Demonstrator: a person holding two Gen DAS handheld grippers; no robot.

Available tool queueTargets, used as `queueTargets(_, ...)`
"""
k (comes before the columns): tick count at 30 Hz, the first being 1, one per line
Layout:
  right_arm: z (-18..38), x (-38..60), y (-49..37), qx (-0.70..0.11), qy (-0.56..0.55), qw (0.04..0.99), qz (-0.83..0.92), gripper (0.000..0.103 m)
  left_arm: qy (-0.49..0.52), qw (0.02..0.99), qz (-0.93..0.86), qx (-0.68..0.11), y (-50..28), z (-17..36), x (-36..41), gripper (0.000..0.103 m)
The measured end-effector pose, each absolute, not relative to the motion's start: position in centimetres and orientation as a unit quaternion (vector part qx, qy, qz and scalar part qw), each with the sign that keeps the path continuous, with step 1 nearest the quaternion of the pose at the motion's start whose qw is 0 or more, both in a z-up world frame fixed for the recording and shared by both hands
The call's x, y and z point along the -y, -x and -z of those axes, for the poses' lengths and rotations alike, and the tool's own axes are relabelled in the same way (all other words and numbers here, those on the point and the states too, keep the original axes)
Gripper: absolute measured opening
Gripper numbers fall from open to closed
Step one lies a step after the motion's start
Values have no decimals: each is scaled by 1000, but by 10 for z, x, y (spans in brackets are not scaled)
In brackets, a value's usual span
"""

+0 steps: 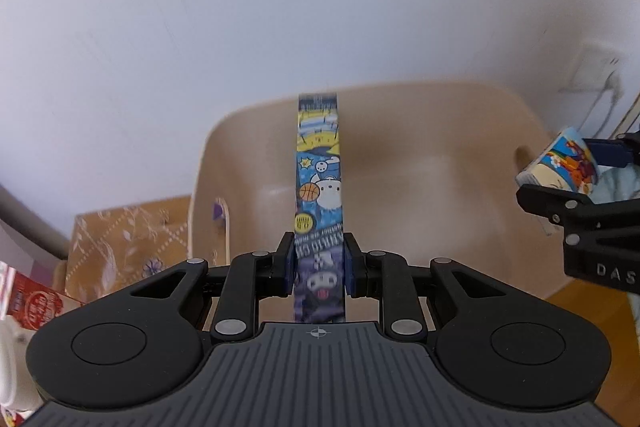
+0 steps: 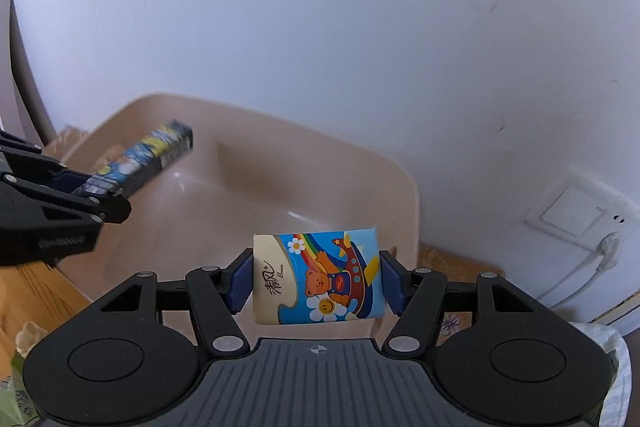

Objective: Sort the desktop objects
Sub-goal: 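Carry both items to the beige basket and release them inside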

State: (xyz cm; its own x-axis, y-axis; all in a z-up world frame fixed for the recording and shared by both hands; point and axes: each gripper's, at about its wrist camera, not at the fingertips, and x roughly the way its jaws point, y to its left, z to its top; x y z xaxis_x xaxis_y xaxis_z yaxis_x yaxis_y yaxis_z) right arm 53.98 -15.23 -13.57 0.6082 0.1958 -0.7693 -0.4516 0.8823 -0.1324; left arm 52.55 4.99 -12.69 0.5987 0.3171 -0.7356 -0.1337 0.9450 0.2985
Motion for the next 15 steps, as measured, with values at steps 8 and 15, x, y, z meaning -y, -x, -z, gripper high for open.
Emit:
queueTargets(8,163,133,-545,-421,203,870,-158,69,-126,866,-128,-466,-544,156,-48,23)
queueTargets(15,157,134,-528,-398,233,876,-144,95,-120,875,-126,-451,-540,152,-45,61)
